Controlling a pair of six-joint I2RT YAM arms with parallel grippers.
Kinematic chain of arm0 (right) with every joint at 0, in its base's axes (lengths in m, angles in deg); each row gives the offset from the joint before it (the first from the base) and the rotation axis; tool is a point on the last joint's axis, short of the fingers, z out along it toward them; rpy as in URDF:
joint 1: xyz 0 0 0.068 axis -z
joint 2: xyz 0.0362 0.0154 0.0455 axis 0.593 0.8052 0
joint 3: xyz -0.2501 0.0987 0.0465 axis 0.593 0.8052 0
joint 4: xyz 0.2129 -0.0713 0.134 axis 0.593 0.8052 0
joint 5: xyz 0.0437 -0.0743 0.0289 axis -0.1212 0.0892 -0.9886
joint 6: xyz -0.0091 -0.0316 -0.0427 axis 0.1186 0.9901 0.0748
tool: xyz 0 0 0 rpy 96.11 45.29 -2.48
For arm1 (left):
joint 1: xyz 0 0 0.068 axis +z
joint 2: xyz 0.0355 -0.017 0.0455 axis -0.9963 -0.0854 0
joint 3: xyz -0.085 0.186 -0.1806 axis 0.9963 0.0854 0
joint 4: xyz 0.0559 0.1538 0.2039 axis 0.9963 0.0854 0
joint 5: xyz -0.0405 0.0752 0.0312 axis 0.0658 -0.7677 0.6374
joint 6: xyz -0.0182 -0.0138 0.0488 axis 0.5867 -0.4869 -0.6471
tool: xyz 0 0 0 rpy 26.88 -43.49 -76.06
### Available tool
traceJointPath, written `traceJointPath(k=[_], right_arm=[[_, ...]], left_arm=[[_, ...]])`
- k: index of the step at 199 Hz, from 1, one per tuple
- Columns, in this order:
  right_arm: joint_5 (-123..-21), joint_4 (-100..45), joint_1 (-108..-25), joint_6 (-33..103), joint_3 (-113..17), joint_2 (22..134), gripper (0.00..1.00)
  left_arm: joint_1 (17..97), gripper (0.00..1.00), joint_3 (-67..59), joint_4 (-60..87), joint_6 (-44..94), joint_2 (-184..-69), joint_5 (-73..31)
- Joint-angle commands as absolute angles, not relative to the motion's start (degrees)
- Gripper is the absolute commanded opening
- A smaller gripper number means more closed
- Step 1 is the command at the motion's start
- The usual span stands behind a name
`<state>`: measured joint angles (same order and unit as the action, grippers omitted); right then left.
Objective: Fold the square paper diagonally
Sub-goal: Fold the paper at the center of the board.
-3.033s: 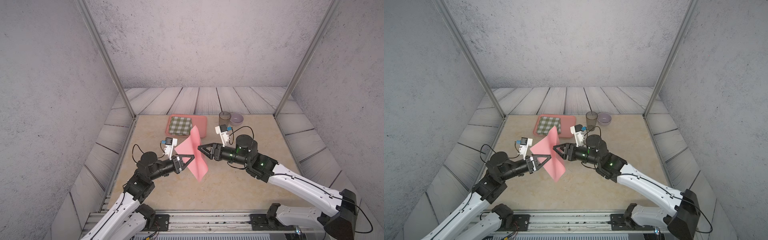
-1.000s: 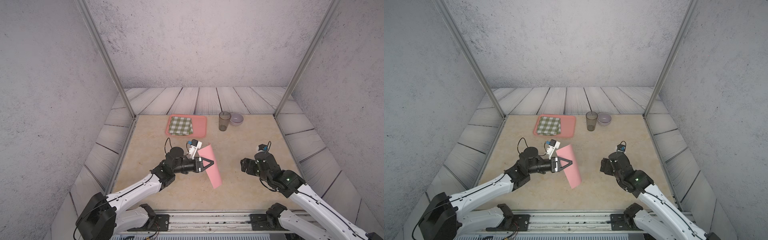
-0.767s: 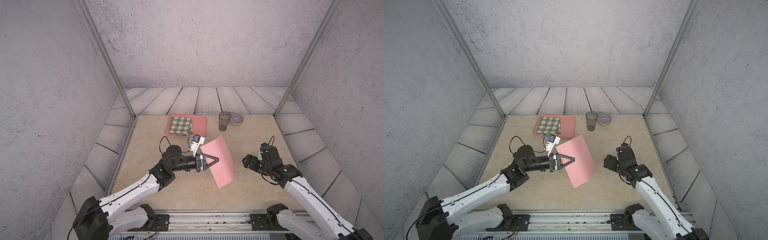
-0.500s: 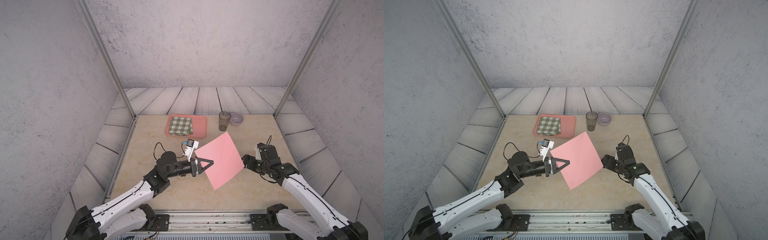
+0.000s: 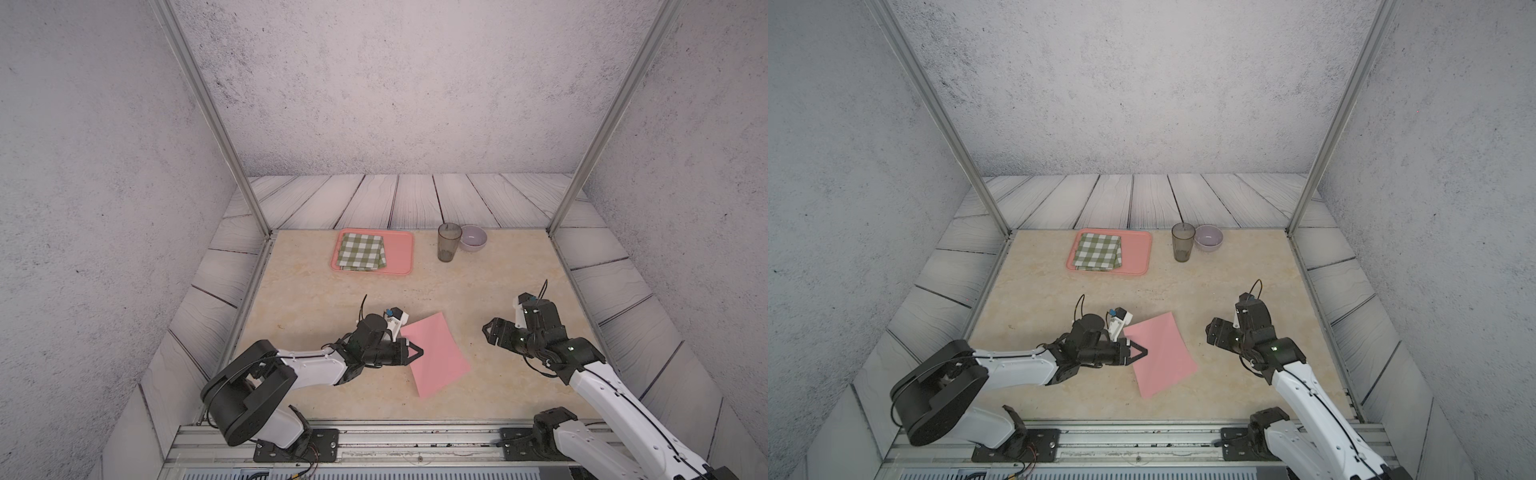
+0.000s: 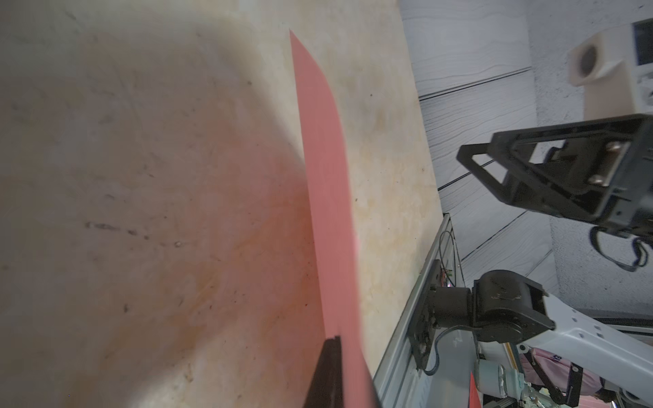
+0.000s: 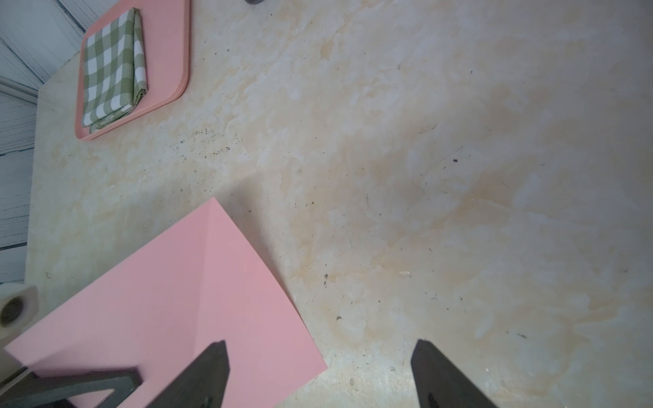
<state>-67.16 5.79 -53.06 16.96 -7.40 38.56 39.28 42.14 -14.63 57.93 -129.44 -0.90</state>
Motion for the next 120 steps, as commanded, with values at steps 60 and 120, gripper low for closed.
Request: traceJointPath(k=[60, 120], right_arm=[[-76.3, 3.2, -52.9, 19.4, -5.3, 45.2, 0.83], [-85.7, -3.1, -56.7, 17.9, -4.4, 56.2, 0.8]], left_arm=[[39.2, 0.0, 31.7, 14.5, 47.2, -130.8, -11.5], [39.1, 0.0, 29.2, 20.8, 43.8, -133.5, -15.5]])
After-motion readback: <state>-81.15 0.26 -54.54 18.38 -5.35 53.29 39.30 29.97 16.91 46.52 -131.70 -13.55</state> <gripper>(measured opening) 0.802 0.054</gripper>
